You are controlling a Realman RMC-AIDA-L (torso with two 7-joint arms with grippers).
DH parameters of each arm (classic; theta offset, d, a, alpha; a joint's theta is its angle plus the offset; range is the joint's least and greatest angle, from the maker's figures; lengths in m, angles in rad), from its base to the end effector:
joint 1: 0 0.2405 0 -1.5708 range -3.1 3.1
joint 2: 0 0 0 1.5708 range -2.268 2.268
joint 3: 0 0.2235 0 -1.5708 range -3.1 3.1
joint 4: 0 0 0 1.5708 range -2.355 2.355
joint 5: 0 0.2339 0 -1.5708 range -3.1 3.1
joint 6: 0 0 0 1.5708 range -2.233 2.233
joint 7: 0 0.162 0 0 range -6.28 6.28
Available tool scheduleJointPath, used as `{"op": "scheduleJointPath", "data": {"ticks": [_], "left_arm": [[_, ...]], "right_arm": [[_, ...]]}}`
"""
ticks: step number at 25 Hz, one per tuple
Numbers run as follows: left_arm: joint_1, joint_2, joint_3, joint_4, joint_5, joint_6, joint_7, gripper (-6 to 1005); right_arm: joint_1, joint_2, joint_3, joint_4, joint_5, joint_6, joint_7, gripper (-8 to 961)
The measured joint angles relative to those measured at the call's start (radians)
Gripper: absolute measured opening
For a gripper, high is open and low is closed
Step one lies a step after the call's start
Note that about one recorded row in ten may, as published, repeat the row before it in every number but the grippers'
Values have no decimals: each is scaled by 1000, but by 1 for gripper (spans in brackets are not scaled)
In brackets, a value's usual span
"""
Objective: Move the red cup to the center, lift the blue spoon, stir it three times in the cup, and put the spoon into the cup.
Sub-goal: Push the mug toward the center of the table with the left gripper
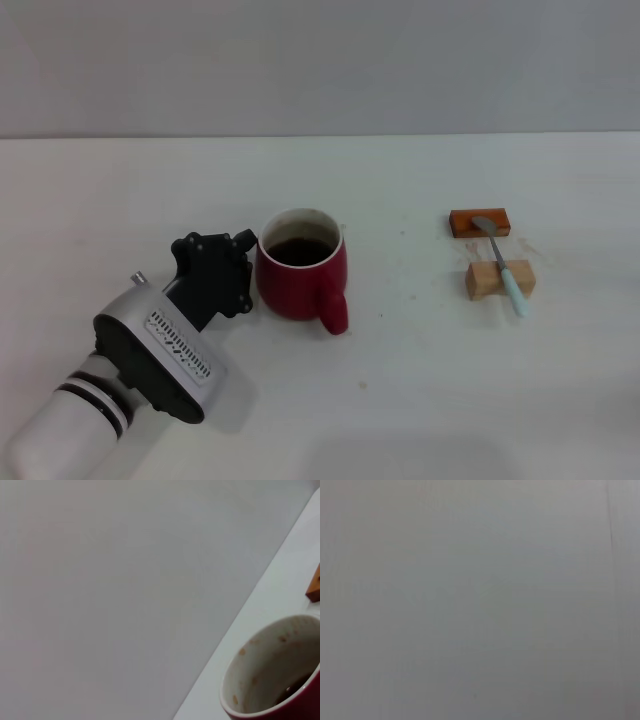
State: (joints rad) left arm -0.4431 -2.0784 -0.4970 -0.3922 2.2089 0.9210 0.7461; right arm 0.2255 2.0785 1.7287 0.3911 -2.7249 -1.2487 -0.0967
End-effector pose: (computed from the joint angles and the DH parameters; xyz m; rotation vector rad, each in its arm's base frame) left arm -0.2612 0.3292 -0.1118 -2.0052 0.2410 -0.1380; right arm 0.3657 0.3156 0.1162 -1.0316 0.3474 0.5323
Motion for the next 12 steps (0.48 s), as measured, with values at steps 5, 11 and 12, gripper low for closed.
{"op": "scheduleJointPath", "data": {"ticks": [5, 11, 12], "left_arm": [[-2, 0, 11, -23, 0, -22, 0, 28], [-2, 0, 27, -43, 0, -37, -2, 29], [-2, 0, 29, -46, 0, -43, -2, 30]], "right_arm": [[0, 0, 0, 0, -1, 0, 0, 717], [0, 0, 0, 0, -1, 0, 0, 717], [0, 0, 0, 0, -1, 0, 0, 717]]}}
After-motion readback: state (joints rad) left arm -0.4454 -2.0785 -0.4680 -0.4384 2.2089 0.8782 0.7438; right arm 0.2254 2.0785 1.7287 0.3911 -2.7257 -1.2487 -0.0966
